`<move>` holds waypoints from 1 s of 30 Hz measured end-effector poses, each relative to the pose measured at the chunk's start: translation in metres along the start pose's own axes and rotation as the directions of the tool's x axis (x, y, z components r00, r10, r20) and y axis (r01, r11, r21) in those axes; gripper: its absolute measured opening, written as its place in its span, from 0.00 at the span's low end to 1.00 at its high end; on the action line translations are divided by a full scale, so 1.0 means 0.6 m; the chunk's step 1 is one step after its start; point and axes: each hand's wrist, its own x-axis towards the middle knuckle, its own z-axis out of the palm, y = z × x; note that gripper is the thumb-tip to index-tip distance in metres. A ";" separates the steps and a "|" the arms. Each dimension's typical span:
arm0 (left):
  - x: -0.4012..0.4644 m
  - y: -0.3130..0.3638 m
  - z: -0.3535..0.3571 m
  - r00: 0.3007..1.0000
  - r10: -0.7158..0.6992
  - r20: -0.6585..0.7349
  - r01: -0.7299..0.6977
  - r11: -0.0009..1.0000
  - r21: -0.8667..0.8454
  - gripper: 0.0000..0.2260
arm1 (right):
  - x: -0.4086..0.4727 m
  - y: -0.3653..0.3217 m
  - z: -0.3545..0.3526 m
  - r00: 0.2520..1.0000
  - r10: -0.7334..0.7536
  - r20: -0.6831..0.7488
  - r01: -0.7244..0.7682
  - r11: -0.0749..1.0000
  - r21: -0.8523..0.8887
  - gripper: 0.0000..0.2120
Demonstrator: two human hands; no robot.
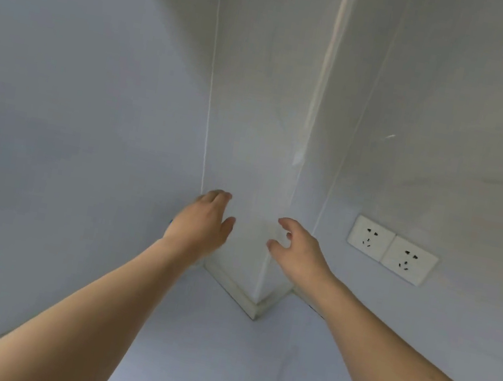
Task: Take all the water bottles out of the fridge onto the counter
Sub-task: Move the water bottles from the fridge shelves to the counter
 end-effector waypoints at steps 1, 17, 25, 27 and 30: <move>-0.006 0.021 -0.003 1.000 0.028 -0.001 -0.028 1.000 0.001 0.23 | -0.019 0.002 -0.021 1.000 0.006 -0.017 -0.006 1.000 -0.005 0.26; -0.102 0.426 0.012 0.877 0.476 0.059 -0.475 0.879 -0.042 0.21 | -0.331 0.115 -0.340 0.915 0.155 -0.372 -0.200 0.976 -0.086 0.26; -0.132 0.548 0.075 0.771 0.622 0.134 -0.617 0.783 -0.082 0.22 | -0.449 0.164 -0.415 0.831 0.269 -0.487 -0.346 0.935 -0.074 0.25; -0.140 0.579 0.092 0.744 0.653 0.139 -0.644 0.757 -0.110 0.22 | -0.482 0.179 -0.425 0.805 0.310 -0.505 -0.397 0.915 -0.071 0.25; -0.164 0.629 0.120 0.674 0.720 0.163 -0.702 0.694 -0.162 0.22 | -0.536 0.205 -0.436 0.753 0.375 -0.540 -0.474 0.879 -0.052 0.25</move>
